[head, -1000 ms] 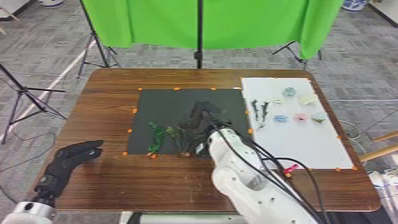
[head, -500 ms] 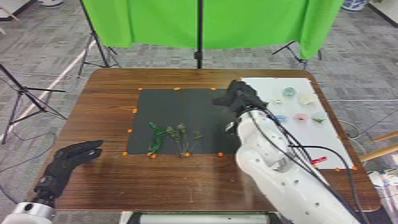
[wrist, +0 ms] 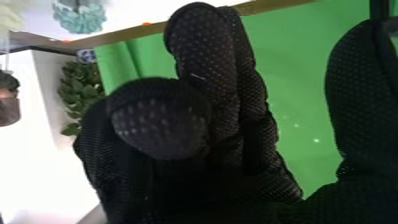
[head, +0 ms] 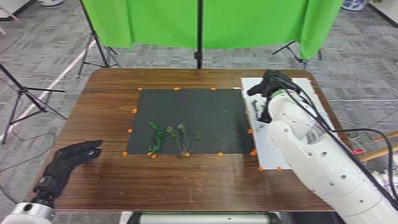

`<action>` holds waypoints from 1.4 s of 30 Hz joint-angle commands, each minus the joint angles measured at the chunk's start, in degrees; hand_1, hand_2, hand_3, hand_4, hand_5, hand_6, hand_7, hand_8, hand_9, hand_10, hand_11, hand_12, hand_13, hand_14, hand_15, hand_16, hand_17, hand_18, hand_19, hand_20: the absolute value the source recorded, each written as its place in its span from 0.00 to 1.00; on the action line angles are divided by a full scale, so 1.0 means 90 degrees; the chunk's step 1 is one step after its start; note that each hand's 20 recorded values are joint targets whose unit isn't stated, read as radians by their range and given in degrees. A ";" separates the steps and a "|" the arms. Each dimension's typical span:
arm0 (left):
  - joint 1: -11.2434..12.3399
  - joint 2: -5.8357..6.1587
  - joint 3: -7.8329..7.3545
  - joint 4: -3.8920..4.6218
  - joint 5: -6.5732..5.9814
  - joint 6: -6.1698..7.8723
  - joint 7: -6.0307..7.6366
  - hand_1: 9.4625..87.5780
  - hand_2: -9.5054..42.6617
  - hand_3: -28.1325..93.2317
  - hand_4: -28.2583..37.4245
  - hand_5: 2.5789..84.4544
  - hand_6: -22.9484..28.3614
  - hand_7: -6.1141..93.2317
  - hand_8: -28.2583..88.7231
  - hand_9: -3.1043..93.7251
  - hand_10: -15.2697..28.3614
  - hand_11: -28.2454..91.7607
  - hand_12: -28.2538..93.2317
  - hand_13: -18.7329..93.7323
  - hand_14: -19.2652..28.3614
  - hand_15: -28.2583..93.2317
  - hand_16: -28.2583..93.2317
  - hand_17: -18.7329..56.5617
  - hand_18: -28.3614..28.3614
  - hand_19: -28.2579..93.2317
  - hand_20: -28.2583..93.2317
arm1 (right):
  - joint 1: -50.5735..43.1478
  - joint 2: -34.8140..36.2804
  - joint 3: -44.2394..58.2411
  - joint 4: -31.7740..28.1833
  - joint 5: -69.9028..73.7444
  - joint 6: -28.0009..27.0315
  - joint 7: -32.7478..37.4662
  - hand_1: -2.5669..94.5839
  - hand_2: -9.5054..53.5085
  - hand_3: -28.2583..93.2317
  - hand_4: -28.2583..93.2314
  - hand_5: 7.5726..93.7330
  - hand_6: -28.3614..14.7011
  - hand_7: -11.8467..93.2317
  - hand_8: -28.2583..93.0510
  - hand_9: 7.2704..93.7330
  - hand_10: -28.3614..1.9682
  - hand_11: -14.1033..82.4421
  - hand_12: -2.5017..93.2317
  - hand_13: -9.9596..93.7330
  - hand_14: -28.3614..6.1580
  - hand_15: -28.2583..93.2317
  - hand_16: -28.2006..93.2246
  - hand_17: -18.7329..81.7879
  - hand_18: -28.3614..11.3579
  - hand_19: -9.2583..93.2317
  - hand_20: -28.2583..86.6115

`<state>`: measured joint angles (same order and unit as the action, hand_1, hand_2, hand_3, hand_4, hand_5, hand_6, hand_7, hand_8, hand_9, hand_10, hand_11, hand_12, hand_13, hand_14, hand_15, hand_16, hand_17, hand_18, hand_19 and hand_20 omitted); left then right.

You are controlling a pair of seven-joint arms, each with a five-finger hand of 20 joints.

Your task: Arrange flowers

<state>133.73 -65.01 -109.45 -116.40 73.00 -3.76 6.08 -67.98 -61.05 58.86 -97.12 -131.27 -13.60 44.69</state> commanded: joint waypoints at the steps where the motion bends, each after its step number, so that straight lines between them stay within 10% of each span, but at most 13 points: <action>1: 0.0096 -0.0037 -0.0014 0.0006 0.0029 -0.0033 -0.0066 0.24 0.03 0.78 0.20 0.58 0.53 0.21 0.20 0.53 0.68 0.41 0.36 0.49 0.80 0.39 0.26 0.33 0.73 0.27 0.39 | -0.0222 -0.0042 0.0037 0.0049 0.0095 -0.0328 0.0157 0.36 0.00 0.72 0.14 0.85 0.53 0.27 0.18 0.93 0.45 0.51 0.33 1.00 0.74 0.68 0.52 0.87 0.42 1.00 0.70; 25: 0.0029 -0.0044 0.0042 0.0065 0.0023 -0.0151 -0.0073 0.24 0.03 0.78 0.20 0.58 0.53 0.21 0.20 0.52 0.68 0.41 0.36 0.49 0.79 0.39 0.26 0.32 0.73 0.27 0.39 | -0.0715 -0.0080 -0.0079 0.0420 -0.0151 -0.0146 0.0055 0.36 0.00 0.72 0.14 0.86 0.52 0.28 0.19 0.94 0.45 0.51 0.33 1.00 0.74 0.69 0.50 0.88 0.46 1.00 0.66; 30: 0.0034 -0.0073 0.0040 0.0060 0.0029 -0.0146 -0.0068 0.24 0.03 0.77 0.20 0.58 0.53 0.21 0.20 0.52 0.68 0.41 0.36 0.49 0.79 0.39 0.26 0.32 0.73 0.27 0.39 | -0.0734 -0.0121 -0.0288 0.0462 -0.0302 0.0008 -0.0055 0.45 0.00 0.72 0.14 0.88 0.53 0.31 0.19 0.95 0.47 0.53 0.33 1.00 0.76 0.70 0.49 0.90 0.49 1.00 0.65; 35: 0.0039 -0.0088 0.0029 0.0062 0.0028 -0.0160 -0.0063 0.24 0.03 0.78 0.20 0.58 0.53 0.21 0.20 0.52 0.68 0.41 0.36 0.49 0.79 0.39 0.26 0.32 0.73 0.27 0.39 | -0.0759 -0.0122 -0.0359 0.0495 -0.0331 0.0250 -0.0112 0.64 0.00 0.59 0.23 0.89 0.53 0.31 0.41 0.96 0.49 0.54 0.33 1.00 0.78 0.73 0.46 0.91 0.51 1.00 0.63; 42: 0.0058 -0.0106 0.0021 0.0058 0.0025 -0.0168 -0.0059 0.24 0.03 0.78 0.19 0.58 0.53 0.21 0.20 0.52 0.68 0.41 0.36 0.49 0.79 0.39 0.26 0.32 0.73 0.27 0.39 | -0.0852 -0.0125 -0.0355 0.0458 -0.0235 0.0465 -0.0262 0.64 0.00 0.64 0.22 0.90 0.55 0.33 0.41 0.97 0.51 0.55 0.34 1.00 0.81 0.75 0.45 0.92 0.51 1.00 0.63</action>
<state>133.57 -65.21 -109.43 -116.31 72.99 -4.32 6.03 -73.11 -61.70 56.68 -93.70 -134.04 -10.76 43.77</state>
